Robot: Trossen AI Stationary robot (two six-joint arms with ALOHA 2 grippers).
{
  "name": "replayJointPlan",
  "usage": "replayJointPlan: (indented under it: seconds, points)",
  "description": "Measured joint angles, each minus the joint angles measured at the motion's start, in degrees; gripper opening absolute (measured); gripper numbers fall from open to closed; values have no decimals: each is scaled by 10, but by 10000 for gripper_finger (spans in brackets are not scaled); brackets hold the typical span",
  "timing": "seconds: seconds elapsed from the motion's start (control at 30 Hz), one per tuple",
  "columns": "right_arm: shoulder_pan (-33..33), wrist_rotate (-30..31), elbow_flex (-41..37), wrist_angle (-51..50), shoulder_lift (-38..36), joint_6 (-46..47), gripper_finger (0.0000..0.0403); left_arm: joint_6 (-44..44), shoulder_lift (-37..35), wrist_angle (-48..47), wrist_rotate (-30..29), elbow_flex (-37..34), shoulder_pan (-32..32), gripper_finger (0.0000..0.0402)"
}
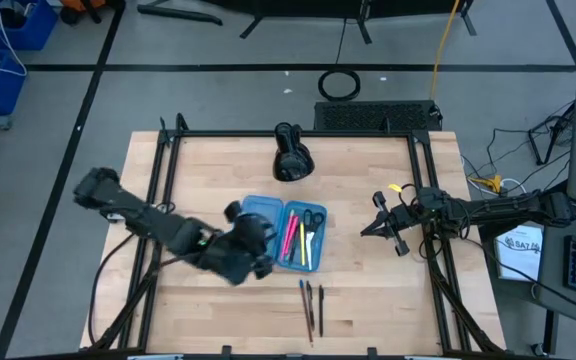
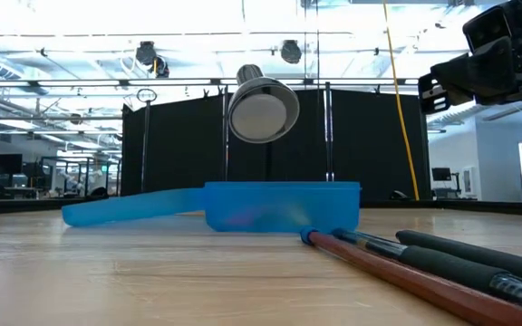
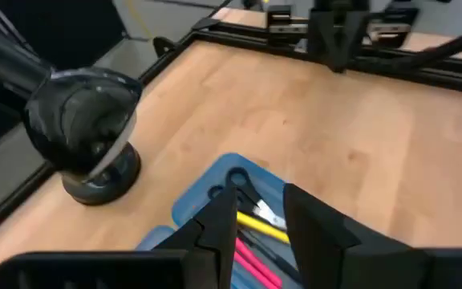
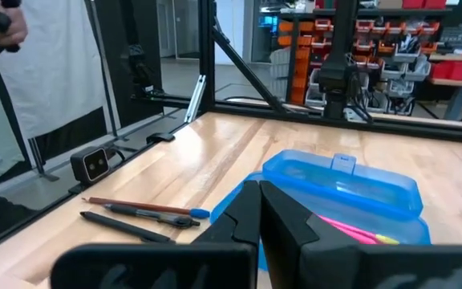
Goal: Pick & place school supplies into a supply box
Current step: Put the right black pen into the blue supply box
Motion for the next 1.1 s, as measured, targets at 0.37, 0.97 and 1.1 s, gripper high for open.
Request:
replayJointPlan:
  seconds: [0.37,0.97,1.1]
  points:
    - [0,1,0,-20,0,-15,0,187,-98,488,141,-404,-56,8]
    - [0,140,0,36,0,109,0,329,-165,1062,324,-798,54,3]
    - [0,140,0,36,0,100,0,305,-165,1064,304,-822,53,4]
